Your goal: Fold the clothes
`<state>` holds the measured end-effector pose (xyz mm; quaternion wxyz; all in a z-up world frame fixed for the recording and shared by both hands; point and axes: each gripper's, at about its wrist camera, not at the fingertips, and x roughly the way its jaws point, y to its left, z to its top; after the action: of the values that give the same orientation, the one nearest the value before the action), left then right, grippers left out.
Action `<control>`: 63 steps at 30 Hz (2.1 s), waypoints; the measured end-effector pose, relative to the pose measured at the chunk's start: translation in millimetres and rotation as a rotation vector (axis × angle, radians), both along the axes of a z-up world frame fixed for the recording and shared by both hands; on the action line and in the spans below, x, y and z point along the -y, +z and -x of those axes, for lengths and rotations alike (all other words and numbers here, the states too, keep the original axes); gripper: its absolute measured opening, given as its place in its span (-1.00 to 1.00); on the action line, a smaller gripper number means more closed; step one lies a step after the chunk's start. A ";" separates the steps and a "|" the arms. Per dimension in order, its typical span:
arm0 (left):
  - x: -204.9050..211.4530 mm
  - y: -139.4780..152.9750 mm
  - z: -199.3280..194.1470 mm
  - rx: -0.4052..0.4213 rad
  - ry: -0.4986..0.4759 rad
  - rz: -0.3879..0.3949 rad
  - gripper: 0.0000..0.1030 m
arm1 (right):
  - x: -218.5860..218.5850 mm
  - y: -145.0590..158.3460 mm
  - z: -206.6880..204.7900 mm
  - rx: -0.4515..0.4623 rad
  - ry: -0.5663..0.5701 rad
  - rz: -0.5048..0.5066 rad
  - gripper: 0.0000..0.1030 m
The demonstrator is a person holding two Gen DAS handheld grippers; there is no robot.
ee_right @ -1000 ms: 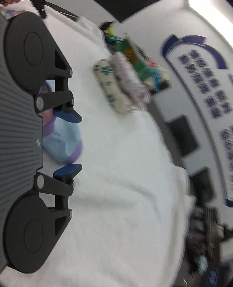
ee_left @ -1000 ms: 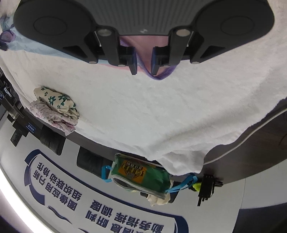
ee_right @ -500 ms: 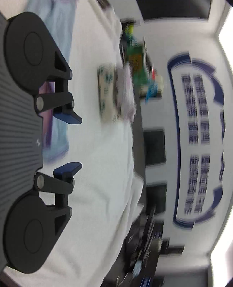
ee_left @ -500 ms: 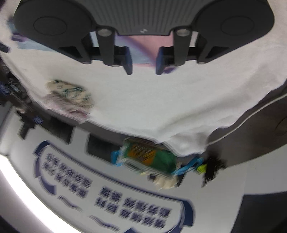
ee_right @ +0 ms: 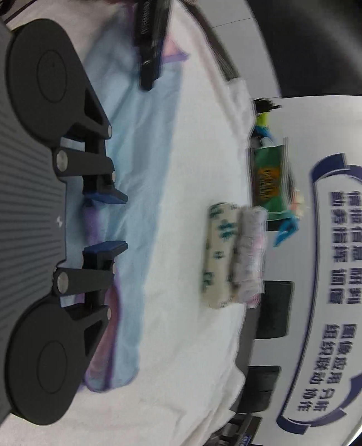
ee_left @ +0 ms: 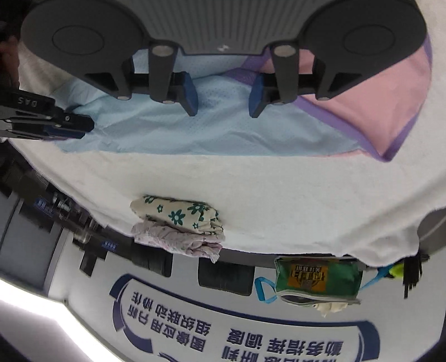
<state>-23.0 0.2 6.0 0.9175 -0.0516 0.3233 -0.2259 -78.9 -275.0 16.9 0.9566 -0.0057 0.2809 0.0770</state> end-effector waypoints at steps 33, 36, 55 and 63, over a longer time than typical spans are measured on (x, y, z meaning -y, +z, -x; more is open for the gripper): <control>-8.3 -0.7 4.2 0.004 0.000 0.055 -0.17 | 147.5 -21.3 65.5 -0.058 -0.522 -0.674 0.15; -8.5 -0.8 3.8 0.003 0.001 0.057 -0.16 | 131.4 -10.6 53.1 -0.039 -0.501 -0.588 -0.03; -15.5 0.2 8.3 0.012 0.032 0.101 -0.14 | 40.1 3.2 31.9 0.150 -0.416 -0.045 -0.89; -55.6 12.4 22.8 0.049 0.129 0.296 -0.09 | -92.9 8.4 10.8 0.129 0.018 0.176 -0.81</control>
<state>-45.8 55.8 18.3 0.9201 -0.2013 0.2598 -0.2129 -89.7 -182.1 25.3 0.9678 -0.0974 0.2243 0.0601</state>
